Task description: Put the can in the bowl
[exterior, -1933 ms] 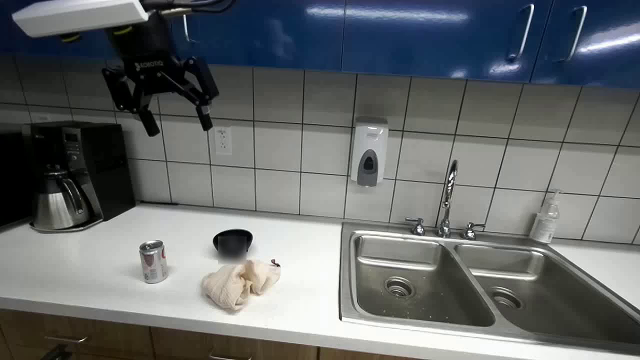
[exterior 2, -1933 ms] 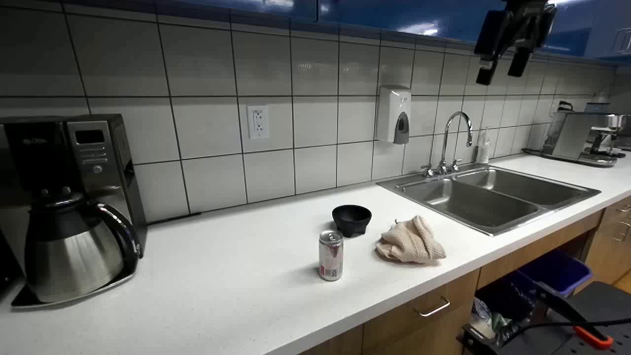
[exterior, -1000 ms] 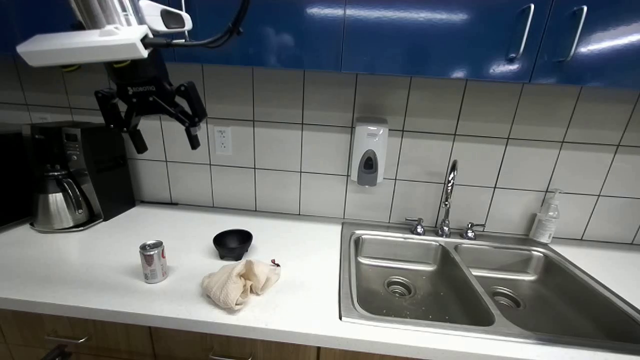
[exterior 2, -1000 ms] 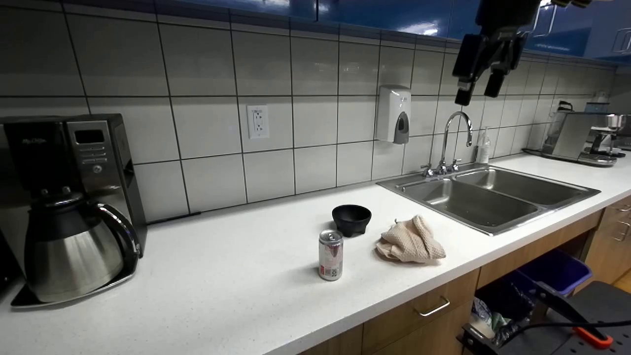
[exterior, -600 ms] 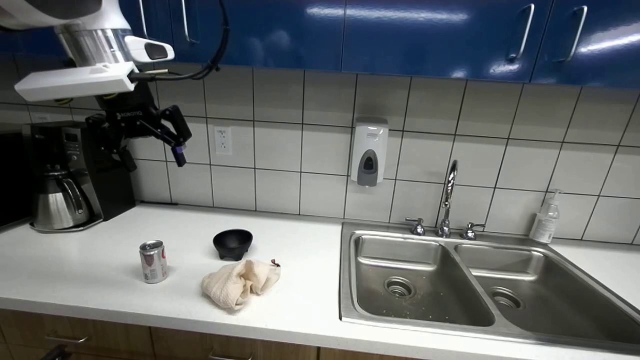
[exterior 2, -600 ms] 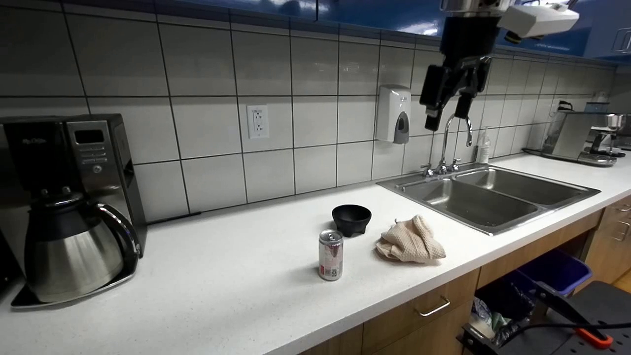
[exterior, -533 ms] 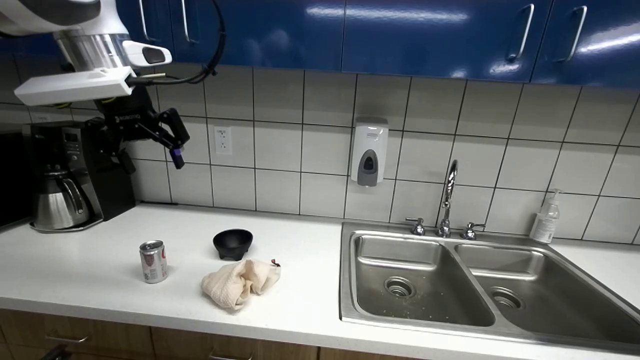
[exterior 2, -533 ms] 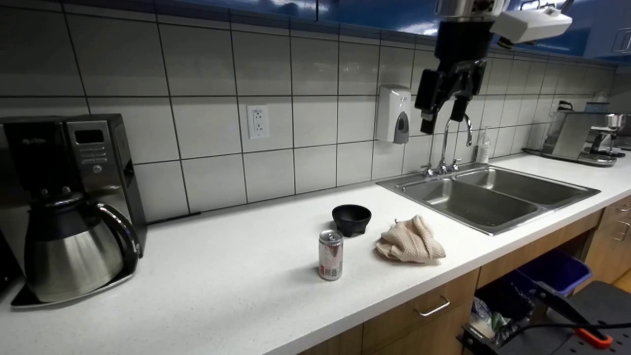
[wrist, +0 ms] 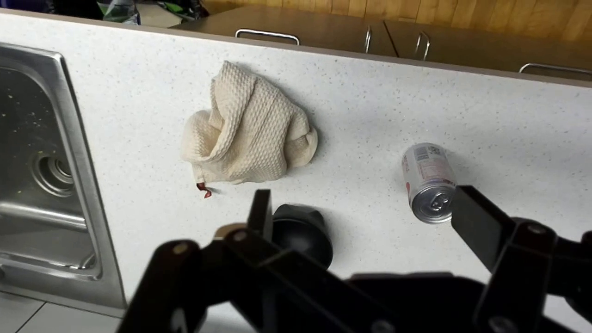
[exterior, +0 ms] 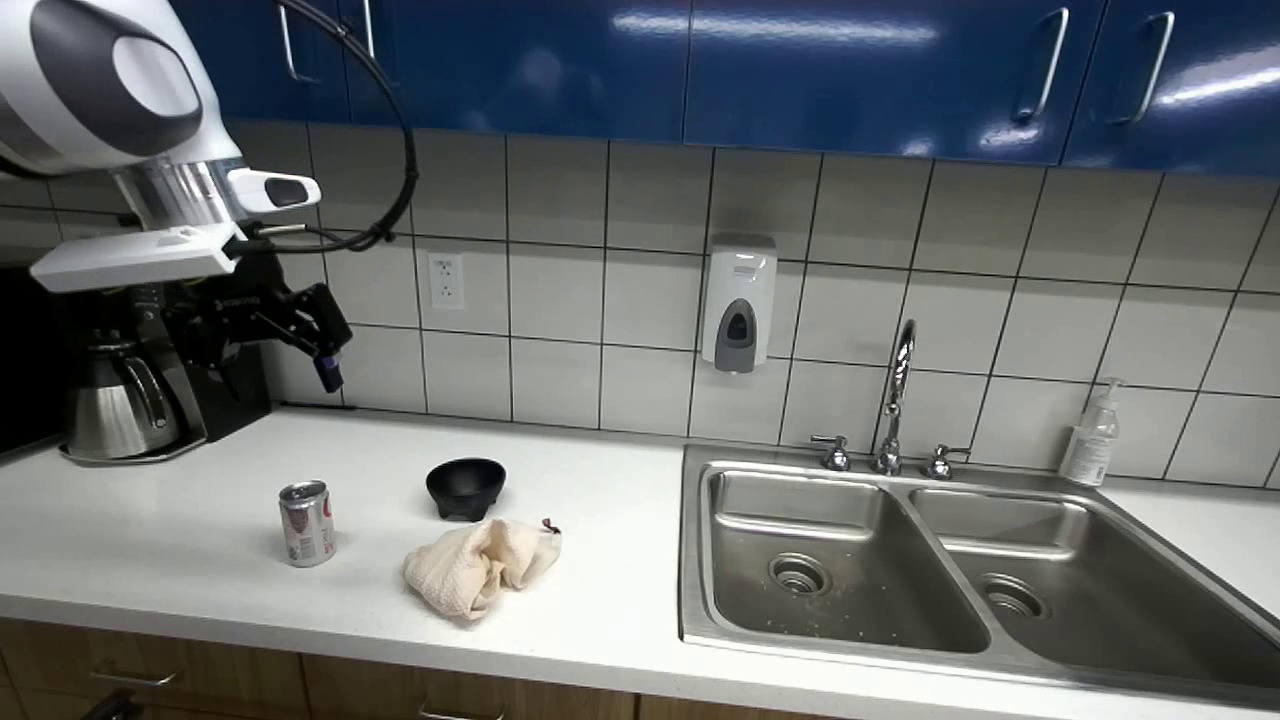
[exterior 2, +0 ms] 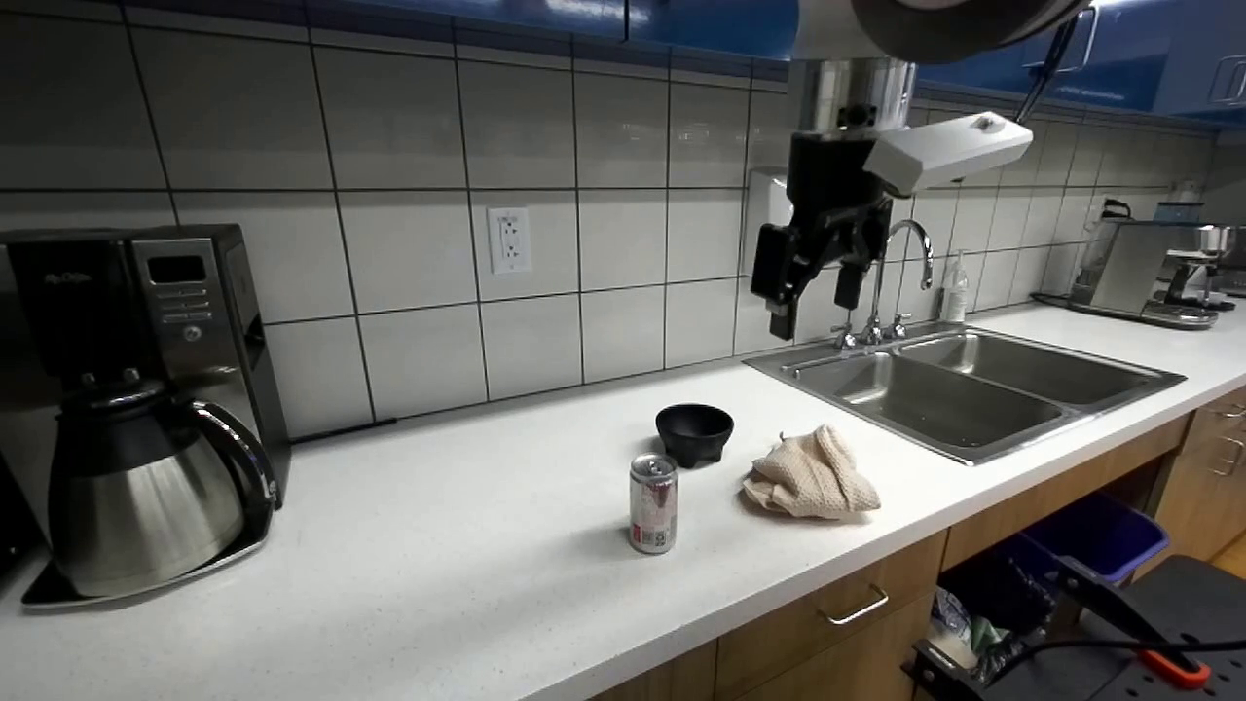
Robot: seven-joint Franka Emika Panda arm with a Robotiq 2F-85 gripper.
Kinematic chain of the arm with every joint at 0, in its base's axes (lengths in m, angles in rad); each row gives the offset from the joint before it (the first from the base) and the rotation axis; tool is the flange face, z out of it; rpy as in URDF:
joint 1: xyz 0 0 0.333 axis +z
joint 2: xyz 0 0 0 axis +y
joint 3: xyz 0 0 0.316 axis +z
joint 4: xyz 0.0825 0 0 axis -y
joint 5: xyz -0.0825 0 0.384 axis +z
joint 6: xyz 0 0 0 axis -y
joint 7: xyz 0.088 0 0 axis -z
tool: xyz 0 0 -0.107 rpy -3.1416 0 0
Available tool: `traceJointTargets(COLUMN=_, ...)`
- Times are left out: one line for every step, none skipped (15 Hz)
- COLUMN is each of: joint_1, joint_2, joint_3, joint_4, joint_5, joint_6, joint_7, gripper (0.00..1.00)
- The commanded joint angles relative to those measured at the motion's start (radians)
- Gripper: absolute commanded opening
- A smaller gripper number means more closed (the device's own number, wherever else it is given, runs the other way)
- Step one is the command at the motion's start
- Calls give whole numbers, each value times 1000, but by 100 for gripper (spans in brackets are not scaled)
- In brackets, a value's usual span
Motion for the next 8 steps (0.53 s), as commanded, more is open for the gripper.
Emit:
traceJointTargets(joint_1=2, joint_2=135, joint_3=39, joint_4=38, joint_5=2, joint_6=68, joint_7=76, gripper=100)
traceJointTargets(joint_1=2, joint_2=168, joint_3=45, joint_4=48, joint_5=0, joint_6=81, joint_7=91, gripper=100)
traceJointTargets(joint_1=1, joint_2=204, joint_3=54, joint_4=60, joint_5=-4, joint_6=94, joint_7=106, gripper=100)
traceJointTargets(joint_1=0, joint_2=241, joint_3=61, joint_4=72, joint_5=-10, joint_6=108, joint_7=125, gripper=100)
traceJointTargets(joint_1=-1, joint_2=274, joint_3=68, joint_4=83, joint_5=-18, joint_6=119, joint_7=144, gripper=100)
traceJointTargets(joint_1=-1, joint_2=313, joint_3=75, joint_4=97, joint_5=-27, joint_6=129, joint_7=165, gripper=100)
traceJointTargets(joint_1=0, joint_2=346, joint_3=79, joint_4=112, joint_5=-36, joint_6=138, joint_7=185, gripper=100)
traceJointTargets(joint_1=3, joint_2=376, joint_3=80, joint_4=126, joint_5=-44, joint_6=145, joint_7=202, gripper=100)
